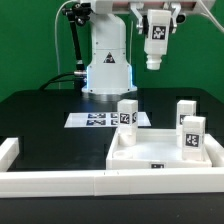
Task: Assemble square table
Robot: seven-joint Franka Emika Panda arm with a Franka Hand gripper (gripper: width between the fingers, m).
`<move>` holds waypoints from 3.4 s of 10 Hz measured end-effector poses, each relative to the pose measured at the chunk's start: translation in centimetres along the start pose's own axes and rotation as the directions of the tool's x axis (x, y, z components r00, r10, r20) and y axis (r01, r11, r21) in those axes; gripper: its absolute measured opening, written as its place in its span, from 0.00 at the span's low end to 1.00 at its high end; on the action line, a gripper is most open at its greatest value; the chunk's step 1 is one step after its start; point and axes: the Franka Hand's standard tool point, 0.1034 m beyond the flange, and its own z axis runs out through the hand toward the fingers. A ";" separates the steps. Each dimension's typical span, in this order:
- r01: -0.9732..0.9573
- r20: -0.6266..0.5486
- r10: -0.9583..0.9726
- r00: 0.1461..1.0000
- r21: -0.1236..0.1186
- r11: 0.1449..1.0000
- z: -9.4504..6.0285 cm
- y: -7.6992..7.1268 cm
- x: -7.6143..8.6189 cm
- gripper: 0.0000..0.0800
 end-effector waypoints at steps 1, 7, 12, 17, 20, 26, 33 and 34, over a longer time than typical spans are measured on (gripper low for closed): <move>0.004 -0.004 -0.004 1.000 -0.006 1.000 0.4 -0.1 -0.2 0.36; 0.007 0.020 -0.007 1.000 -0.021 1.000 2.0 -0.4 -2.7 0.36; 0.108 0.079 -0.105 0.991 -0.043 0.993 5.3 4.8 -5.3 0.36; 0.097 0.129 -0.092 0.987 -0.032 0.995 7.5 5.0 -7.0 0.36; 0.095 0.117 -0.091 0.989 -0.026 0.995 7.1 4.1 -6.4 0.36; -0.071 0.178 0.075 0.981 -0.027 0.997 8.9 7.0 -5.5 0.36; -0.100 0.175 0.101 0.979 -0.015 0.995 9.2 7.5 -5.3 0.36; -0.100 0.177 0.100 0.979 -0.012 0.995 9.6 7.3 -5.4 0.36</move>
Offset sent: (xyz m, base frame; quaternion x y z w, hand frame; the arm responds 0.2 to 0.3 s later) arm -0.0139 -0.0089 -0.0443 -0.0101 0.0341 0.0342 0.9988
